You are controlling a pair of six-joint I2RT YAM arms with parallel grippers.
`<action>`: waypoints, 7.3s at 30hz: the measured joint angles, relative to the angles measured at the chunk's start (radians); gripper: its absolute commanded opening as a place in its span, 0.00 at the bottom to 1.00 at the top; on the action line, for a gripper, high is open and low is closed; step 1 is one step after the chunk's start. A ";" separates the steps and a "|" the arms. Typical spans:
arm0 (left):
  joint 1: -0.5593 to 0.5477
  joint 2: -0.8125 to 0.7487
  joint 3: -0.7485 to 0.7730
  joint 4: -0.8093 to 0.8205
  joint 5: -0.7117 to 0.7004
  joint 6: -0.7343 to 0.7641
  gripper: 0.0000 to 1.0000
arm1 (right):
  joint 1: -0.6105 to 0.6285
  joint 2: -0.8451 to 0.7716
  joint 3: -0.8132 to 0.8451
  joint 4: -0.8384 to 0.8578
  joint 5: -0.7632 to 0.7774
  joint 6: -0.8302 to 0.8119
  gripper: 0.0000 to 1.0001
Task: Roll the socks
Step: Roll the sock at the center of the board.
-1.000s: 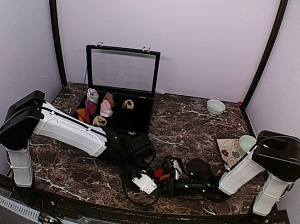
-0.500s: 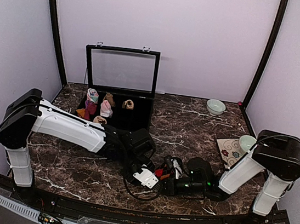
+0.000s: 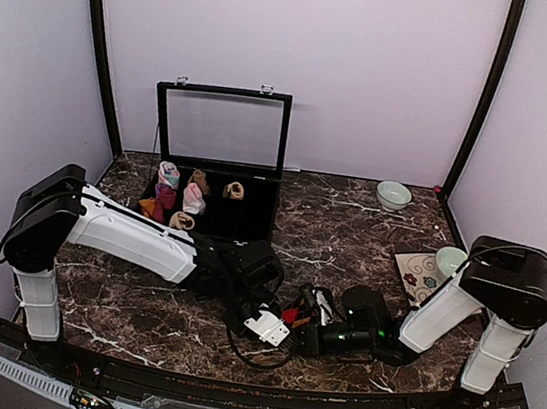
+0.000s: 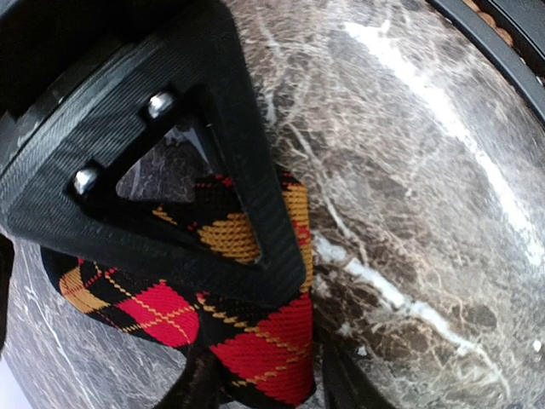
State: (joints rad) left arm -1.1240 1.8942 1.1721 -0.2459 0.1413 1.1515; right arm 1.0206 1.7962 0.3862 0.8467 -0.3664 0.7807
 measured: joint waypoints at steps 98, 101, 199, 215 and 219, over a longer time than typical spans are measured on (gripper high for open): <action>0.199 0.352 0.405 -0.605 0.600 -0.322 0.13 | 0.130 -1.012 -0.179 -0.744 0.390 -0.320 0.69; 0.216 0.371 0.406 -0.617 0.662 -0.328 0.13 | 0.193 -0.914 -0.114 -0.744 0.417 -0.432 0.67; 0.011 -0.119 0.038 -0.269 0.192 -0.115 0.74 | 0.198 -0.018 -0.138 0.242 0.429 -0.107 0.01; -0.035 0.006 0.076 -0.137 0.112 0.018 0.64 | 0.150 0.020 -0.170 0.334 0.346 -0.009 0.03; -0.035 0.019 0.076 -0.102 0.100 0.024 0.64 | 0.138 0.034 -0.170 0.354 0.323 -0.002 0.04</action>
State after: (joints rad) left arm -1.1591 1.9137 1.2484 -0.3481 0.2417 1.1751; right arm 1.1591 1.8297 0.2165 1.2007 -0.0437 0.7788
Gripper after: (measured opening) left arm 0.644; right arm 0.037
